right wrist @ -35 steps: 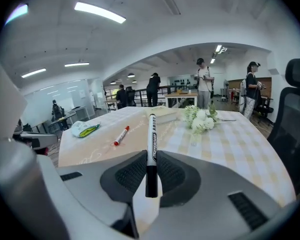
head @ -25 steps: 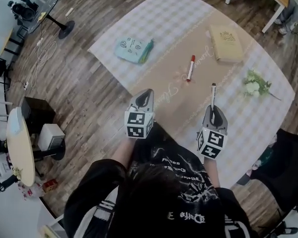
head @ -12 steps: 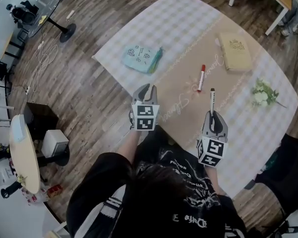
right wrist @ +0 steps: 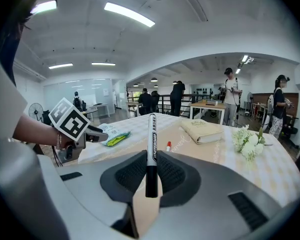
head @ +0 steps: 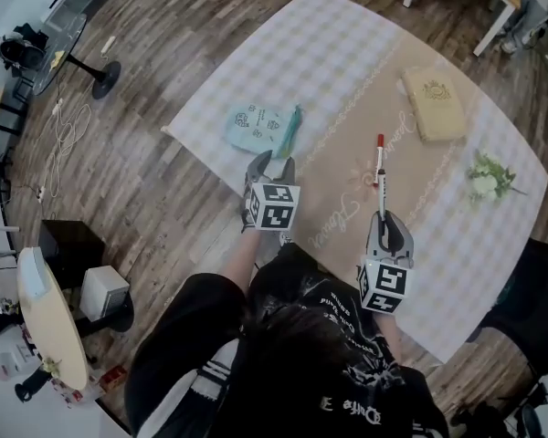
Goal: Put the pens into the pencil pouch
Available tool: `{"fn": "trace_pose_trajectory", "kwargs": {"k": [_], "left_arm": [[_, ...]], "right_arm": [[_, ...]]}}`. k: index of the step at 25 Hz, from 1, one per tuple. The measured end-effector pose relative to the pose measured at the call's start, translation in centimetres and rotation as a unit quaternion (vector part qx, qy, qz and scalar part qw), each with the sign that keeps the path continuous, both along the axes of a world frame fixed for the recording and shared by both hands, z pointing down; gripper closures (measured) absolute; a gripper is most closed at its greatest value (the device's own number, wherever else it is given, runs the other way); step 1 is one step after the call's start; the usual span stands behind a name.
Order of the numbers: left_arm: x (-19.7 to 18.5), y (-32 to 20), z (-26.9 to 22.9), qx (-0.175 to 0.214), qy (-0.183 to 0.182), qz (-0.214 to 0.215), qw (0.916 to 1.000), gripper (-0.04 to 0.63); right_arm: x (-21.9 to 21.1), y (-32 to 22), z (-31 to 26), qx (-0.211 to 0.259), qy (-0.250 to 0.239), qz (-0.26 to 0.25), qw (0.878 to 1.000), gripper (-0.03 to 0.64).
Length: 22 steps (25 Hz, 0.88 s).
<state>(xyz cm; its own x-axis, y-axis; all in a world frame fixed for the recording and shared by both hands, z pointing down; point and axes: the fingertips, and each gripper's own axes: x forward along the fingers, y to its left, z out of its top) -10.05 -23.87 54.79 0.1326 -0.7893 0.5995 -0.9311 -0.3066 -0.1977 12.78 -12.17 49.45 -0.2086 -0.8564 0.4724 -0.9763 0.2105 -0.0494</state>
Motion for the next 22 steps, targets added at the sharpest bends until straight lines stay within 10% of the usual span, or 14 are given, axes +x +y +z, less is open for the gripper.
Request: {"fn": "trace_pose_trajectory", "kwargs": {"k": [22], "left_arm": [[-2.2,-5.1,5.9,-0.104,0.007,0.013,0.9945,0.442]], "right_arm": [[-3.1,-1.2,1.1,-0.032,0.0,0.05,0.998,0.545]]}}
